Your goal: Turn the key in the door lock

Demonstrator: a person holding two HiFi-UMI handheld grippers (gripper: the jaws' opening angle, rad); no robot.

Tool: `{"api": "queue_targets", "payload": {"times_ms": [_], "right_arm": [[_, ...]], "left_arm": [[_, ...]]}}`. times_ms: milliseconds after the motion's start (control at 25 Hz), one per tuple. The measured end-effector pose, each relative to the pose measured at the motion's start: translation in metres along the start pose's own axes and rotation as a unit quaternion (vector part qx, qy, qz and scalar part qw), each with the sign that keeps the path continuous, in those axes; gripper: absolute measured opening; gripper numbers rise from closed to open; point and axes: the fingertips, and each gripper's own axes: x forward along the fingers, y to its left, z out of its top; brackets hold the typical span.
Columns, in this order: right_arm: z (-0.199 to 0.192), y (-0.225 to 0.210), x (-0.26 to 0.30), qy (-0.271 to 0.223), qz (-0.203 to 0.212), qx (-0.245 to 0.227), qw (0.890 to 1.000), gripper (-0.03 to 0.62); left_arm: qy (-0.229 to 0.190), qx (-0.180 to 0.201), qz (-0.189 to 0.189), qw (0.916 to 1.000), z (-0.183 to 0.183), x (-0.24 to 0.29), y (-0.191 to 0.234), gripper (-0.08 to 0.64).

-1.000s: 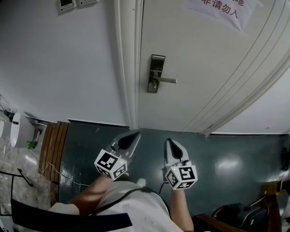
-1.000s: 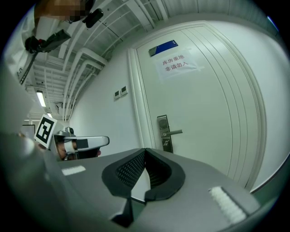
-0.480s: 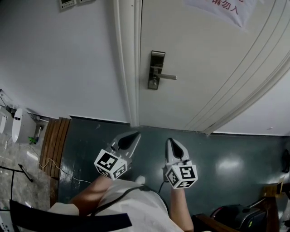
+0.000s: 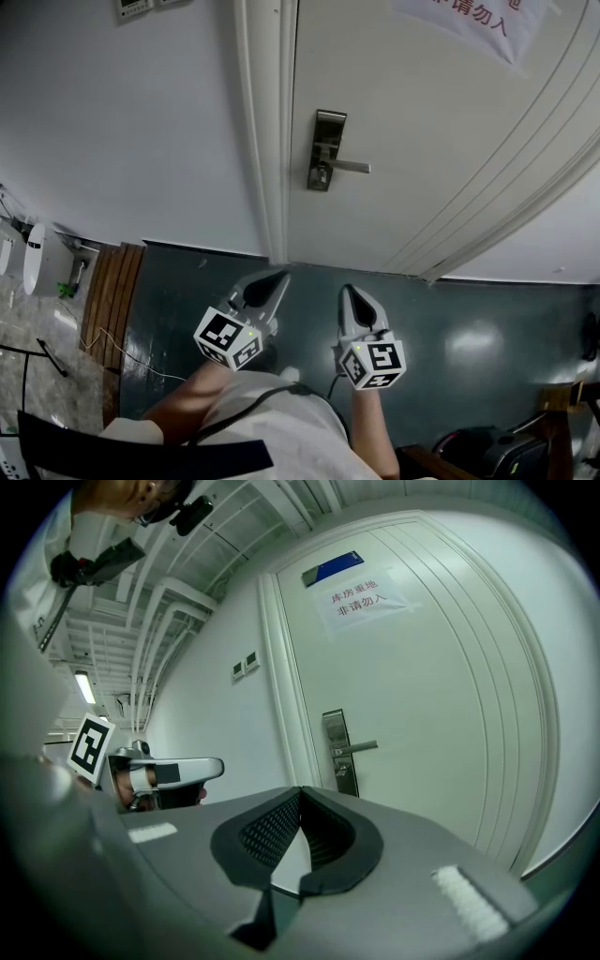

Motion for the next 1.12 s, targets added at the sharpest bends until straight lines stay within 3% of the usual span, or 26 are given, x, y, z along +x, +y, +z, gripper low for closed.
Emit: {"api": "queue_targets", "payload": {"times_ms": [480, 1120], "right_arm": [[0.018, -0.022, 0.072, 0.013, -0.021, -0.013, 1.000, 0.009], [0.028, -0.035, 0.166, 0.032, -0.073, -0.017, 0.997, 0.009]], "left_arm": [[0.001, -0.011, -0.021, 0.9997, 0.014, 0.055, 0.065, 0.005], [0.018, -0.034, -0.088, 0.9954, 0.024, 0.116, 0.141, 0.005]]}}
